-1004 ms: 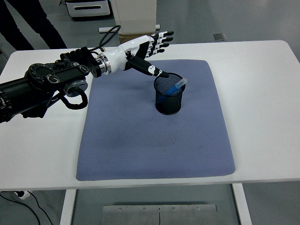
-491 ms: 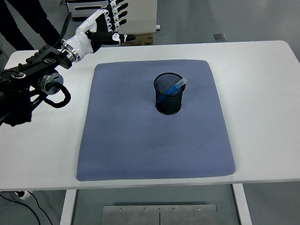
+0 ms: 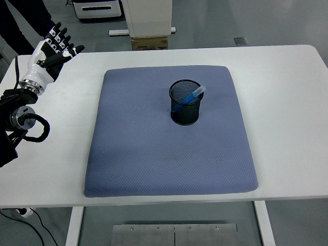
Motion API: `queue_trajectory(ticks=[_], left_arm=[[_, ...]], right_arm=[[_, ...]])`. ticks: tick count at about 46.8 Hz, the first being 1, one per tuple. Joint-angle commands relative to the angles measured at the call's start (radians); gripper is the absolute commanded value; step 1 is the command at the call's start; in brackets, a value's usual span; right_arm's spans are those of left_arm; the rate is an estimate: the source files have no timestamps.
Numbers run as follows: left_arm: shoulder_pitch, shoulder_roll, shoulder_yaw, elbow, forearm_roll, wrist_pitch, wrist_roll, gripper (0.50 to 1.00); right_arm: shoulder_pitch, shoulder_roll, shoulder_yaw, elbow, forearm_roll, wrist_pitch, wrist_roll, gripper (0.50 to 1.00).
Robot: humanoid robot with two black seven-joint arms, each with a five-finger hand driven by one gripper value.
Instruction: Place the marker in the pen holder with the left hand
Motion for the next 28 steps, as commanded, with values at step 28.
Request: queue_trajectory(ticks=[28], left_arm=[[0.019,0.039,-0.013,-0.001,-0.005,0.009,-0.009,1.0]], right_arm=[[0.005,0.0,0.006,0.005,0.005,0.001,0.005,1.0]])
